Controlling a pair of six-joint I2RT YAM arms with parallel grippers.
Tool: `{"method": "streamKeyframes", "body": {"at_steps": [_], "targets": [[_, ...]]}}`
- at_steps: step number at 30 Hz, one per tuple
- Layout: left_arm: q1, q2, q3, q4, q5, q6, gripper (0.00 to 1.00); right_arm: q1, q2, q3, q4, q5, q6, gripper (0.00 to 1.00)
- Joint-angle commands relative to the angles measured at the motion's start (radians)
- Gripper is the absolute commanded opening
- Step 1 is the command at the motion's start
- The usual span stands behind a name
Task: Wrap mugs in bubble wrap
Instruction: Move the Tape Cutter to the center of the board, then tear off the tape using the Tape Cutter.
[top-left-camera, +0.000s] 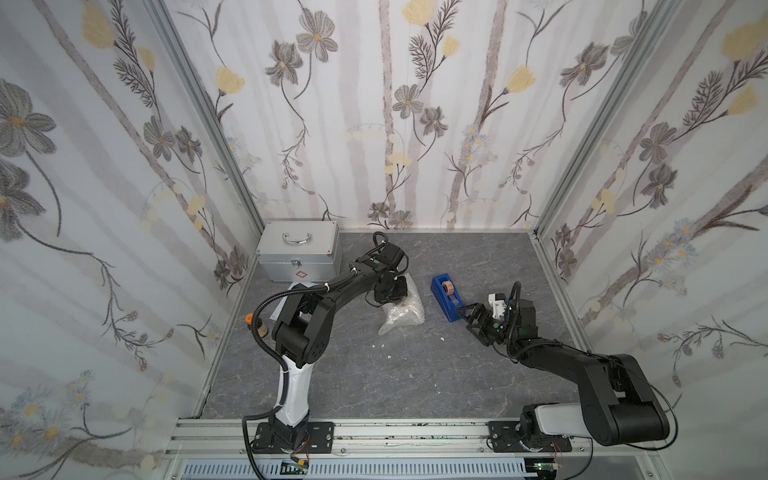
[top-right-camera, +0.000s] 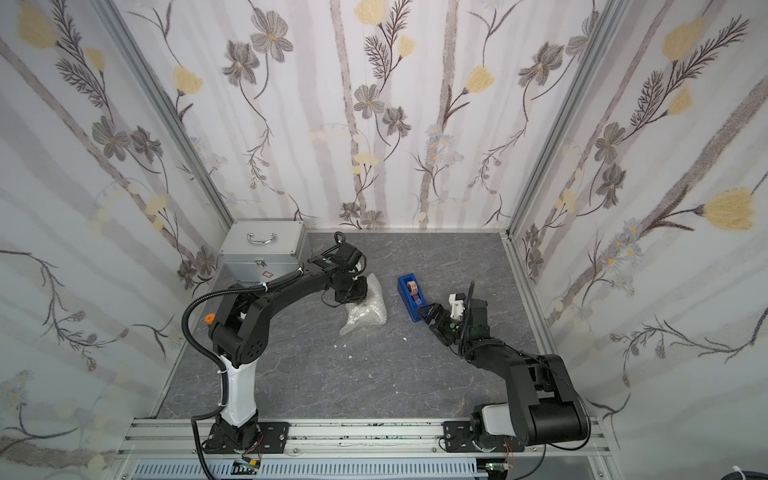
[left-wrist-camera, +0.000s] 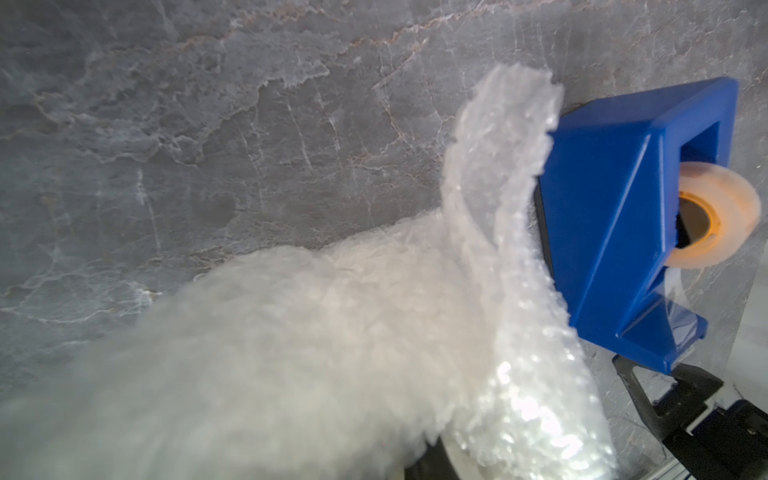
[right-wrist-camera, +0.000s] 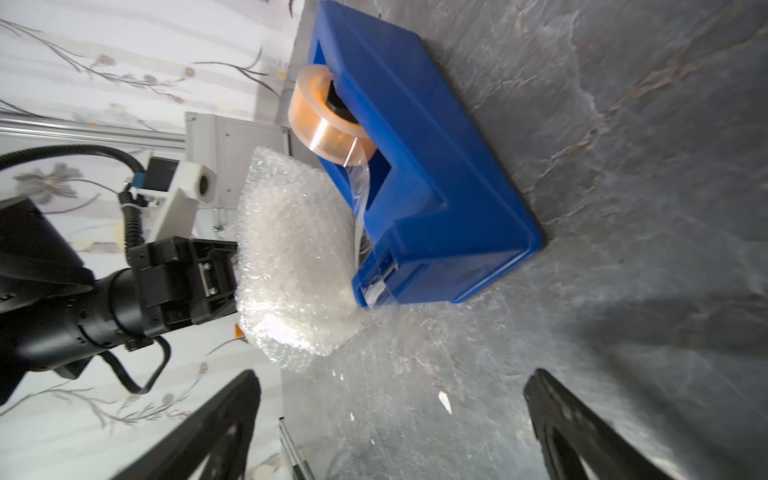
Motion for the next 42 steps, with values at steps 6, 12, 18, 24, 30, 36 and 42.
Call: {"method": "streamKeyframes", "body": {"at_steps": [6, 12, 18, 24, 30, 36, 42], "targets": [[0.001, -0.009, -0.001, -0.030, -0.010, 0.004, 0.13, 0.000, 0.275, -0.062, 0.816, -0.076, 0.404, 1.00], [0.001, -0.010, 0.002, -0.033, -0.009, 0.004, 0.13, -0.002, 0.513, -0.036, 1.213, -0.079, 0.610, 0.91], [0.001, -0.014, 0.004, -0.039, -0.010, 0.005, 0.13, -0.008, 0.570, -0.030, 1.284, -0.075, 0.641, 0.83], [-0.001, -0.009, 0.010, -0.040, -0.008, 0.003, 0.13, -0.032, 0.550, -0.026, 1.267, -0.077, 0.629, 0.71], [-0.002, -0.008, 0.010, -0.042, -0.011, 0.004, 0.13, -0.036, 0.531, -0.024, 1.231, -0.077, 0.609, 0.61], [-0.004, -0.006, 0.012, -0.043, -0.010, 0.002, 0.13, -0.035, 0.543, -0.026, 1.247, -0.085, 0.614, 0.52], [-0.004, -0.006, 0.016, -0.044, -0.010, 0.003, 0.13, -0.034, 0.550, -0.032, 1.239, -0.090, 0.609, 0.44]]}}
